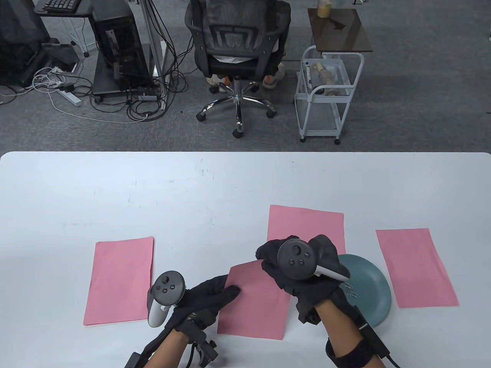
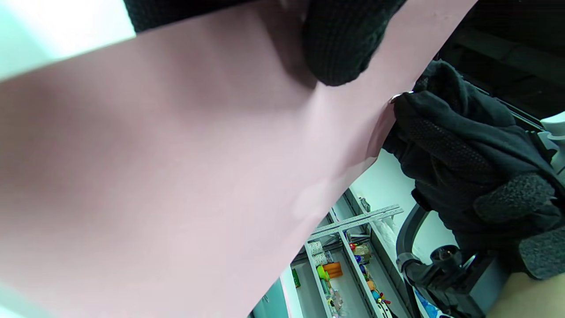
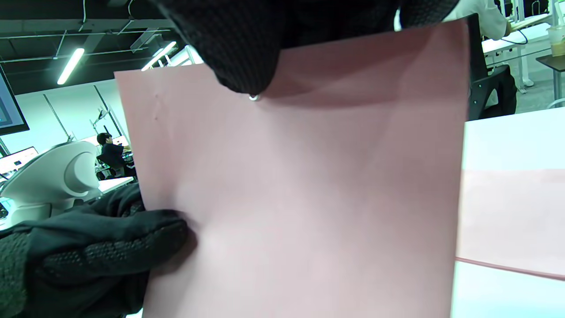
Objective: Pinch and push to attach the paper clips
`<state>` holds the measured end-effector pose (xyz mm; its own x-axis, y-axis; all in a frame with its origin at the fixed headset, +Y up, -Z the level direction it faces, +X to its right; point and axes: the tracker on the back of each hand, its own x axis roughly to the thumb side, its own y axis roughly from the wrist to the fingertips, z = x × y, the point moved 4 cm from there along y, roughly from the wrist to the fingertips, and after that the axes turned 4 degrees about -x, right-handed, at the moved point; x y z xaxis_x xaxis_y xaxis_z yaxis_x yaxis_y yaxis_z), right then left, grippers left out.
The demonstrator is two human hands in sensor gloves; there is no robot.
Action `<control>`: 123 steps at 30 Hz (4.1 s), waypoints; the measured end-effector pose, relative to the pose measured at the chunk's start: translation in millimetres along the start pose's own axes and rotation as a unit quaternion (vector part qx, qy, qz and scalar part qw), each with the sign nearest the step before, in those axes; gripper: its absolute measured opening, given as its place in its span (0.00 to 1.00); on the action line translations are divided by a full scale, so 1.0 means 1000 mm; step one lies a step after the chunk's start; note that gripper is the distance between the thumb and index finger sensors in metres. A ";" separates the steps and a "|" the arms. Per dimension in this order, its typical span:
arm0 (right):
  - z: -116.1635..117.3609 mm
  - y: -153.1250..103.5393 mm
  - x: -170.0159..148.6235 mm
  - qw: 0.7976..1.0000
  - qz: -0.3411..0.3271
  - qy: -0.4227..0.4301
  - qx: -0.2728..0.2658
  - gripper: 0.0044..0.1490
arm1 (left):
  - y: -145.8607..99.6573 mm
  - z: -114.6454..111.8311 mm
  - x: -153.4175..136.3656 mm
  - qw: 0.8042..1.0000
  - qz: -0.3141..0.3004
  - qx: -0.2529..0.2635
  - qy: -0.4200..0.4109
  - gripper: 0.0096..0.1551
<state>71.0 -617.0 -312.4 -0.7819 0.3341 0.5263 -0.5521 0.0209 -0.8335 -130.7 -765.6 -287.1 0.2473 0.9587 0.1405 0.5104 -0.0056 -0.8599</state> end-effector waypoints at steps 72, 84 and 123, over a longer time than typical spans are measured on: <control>0.013 -0.154 -0.132 0.974 0.060 -0.039 -0.214 0.40 | 0.030 0.095 -0.068 0.944 0.323 0.070 0.003 0.34; 0.013 -0.156 -0.132 0.974 0.069 -0.040 -0.214 0.40 | 0.015 0.114 -0.024 0.912 0.311 0.114 0.241 0.36; 0.090 0.022 -0.142 0.927 0.239 -0.267 0.110 0.45 | -0.037 0.032 0.052 0.841 0.008 0.119 0.528 0.43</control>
<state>144.1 -749.0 -390.3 -0.9518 -0.2603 0.1624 -0.1046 -0.2222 -0.9694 -163.5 -706.2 -263.9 0.9102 0.1715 0.3770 0.3515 0.1617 -0.9221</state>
